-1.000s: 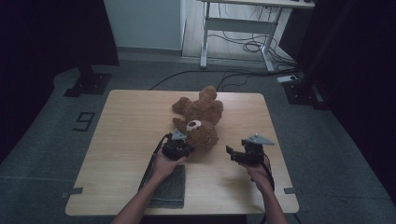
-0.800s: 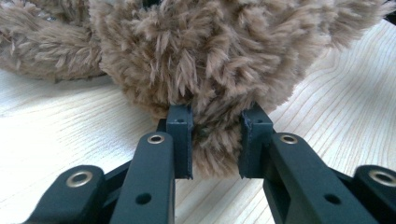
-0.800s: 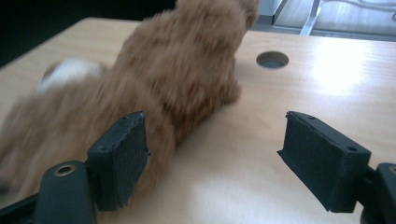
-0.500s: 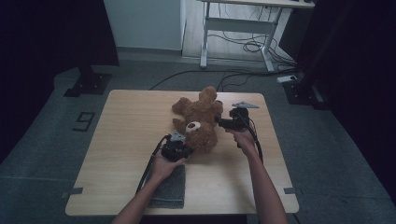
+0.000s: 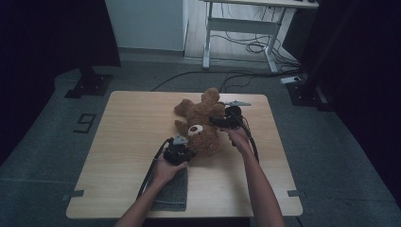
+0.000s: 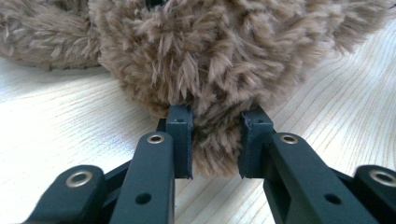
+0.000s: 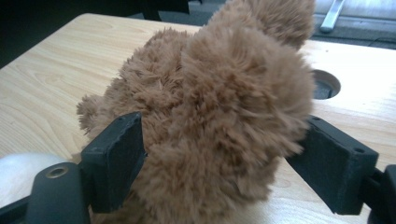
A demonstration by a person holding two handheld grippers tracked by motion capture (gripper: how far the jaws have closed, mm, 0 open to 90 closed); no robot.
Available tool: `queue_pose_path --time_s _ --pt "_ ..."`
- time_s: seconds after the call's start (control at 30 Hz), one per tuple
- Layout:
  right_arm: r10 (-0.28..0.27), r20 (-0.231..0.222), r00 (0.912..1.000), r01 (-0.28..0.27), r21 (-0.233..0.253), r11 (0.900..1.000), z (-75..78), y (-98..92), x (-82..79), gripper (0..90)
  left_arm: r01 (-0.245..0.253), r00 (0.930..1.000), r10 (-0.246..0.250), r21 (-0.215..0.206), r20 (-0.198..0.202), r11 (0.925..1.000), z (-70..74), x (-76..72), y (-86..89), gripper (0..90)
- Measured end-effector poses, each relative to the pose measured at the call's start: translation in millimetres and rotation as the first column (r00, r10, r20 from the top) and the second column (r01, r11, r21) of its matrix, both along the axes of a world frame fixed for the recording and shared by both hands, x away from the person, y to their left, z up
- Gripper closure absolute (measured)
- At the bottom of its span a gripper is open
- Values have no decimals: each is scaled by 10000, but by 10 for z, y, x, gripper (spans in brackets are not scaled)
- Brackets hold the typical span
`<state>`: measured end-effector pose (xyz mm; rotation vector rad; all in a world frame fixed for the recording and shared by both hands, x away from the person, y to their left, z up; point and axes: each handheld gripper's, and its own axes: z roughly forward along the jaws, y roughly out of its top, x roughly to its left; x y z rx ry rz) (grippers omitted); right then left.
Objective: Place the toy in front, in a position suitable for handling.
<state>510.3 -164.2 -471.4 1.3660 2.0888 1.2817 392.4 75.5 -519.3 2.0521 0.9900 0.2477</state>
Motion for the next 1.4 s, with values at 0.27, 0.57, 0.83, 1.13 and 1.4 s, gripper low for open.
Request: queue_pose_path --time_s 0.27,0.57,0.83,1.13,1.4 --pt "400 -609 9973 -387 220 9990 -134 82 180 297 24 9999 -25 -19 -125 10000 -16 15 20 703" --pt "1348 337 9903 -1359 312 9902 -51 91 92 743 -327 9994 326 138 84 9994 20 31 70 710" --pt "1702 1678 9710 -1843 721 9802 229 153 -157 766 -735 9965 733 34 410 9973 143 88 241 741" --pt "1962 2904 9366 -2346 1037 9665 597 220 -489 766 -1020 9910 1043 -322 834 9943 422 235 488 761" --pt "2290 3066 9239 -2706 1001 9575 656 342 -661 764 -1373 9872 1414 -578 741 9888 512 343 698 782"
